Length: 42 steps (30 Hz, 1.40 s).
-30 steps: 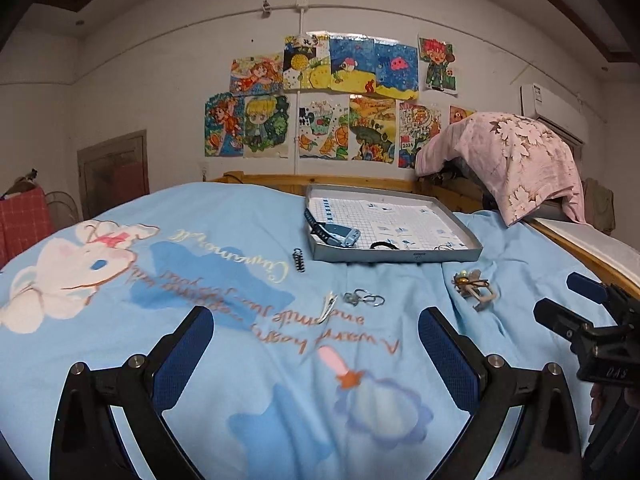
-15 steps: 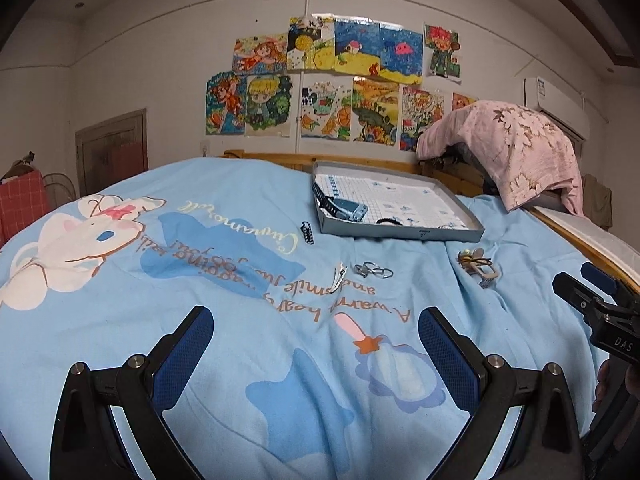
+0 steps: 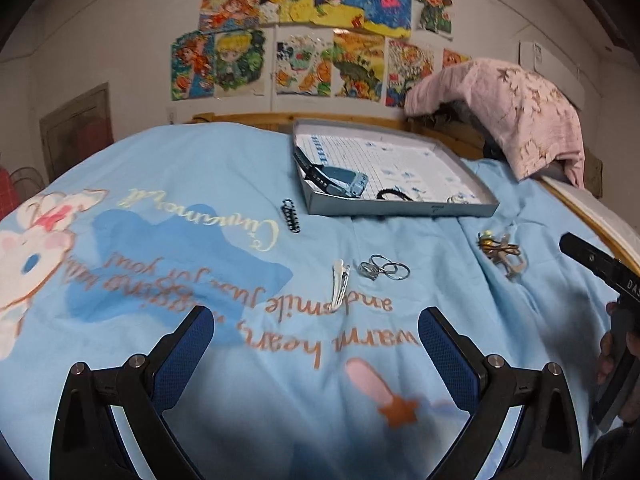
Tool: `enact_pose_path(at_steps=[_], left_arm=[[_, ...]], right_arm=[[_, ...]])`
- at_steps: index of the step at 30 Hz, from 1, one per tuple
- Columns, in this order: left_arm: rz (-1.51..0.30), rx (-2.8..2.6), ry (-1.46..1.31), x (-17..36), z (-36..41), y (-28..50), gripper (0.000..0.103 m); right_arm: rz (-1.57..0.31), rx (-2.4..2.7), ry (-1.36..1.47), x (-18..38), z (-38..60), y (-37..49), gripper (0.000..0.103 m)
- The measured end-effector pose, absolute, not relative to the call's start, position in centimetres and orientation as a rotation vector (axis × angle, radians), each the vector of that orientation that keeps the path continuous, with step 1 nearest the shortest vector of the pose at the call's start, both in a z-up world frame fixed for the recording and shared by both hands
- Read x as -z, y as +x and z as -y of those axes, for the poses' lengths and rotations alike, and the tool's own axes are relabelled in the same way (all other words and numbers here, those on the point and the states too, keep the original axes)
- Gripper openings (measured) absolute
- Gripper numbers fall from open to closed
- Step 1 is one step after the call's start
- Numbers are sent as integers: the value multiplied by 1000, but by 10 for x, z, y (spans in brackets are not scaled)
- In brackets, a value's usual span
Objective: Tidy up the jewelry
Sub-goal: 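Grasp the silver hair clip with the left tool while the right tool grasps the beige claw clip, then lift the silver hair clip with the left tool while the right tool lifts the claw clip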
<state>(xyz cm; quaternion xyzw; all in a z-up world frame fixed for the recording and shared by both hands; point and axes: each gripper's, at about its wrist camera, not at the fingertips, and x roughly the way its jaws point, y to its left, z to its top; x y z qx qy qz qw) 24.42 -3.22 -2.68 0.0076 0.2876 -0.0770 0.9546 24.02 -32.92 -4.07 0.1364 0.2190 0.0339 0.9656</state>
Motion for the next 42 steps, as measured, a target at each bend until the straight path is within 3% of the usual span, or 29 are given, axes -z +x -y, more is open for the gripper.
enact_pose_path(at_steps=[2, 9, 11, 18, 22, 24, 42], left_arm=[[-601, 171, 39, 33, 39, 258, 97], [-733, 189, 63, 59, 50, 309, 60], [-763, 201, 59, 66, 51, 319, 54], [-765, 229, 6, 81, 45, 322, 35], [-749, 251, -7, 84, 43, 320, 15], [-737, 260, -5, 85, 44, 317, 8], [-655, 429, -32, 77, 57, 288, 4]], right_arm=[[-452, -60, 245, 46, 325, 257, 101], [-525, -50, 219, 68, 312, 289, 101], [-532, -45, 220, 71, 311, 290, 99], [-643, -53, 238, 94, 315, 313, 68], [-659, -47, 231, 97, 310, 318, 65], [-652, -46, 224, 96, 308, 316, 57], [-646, -256, 213, 85, 277, 296, 57]])
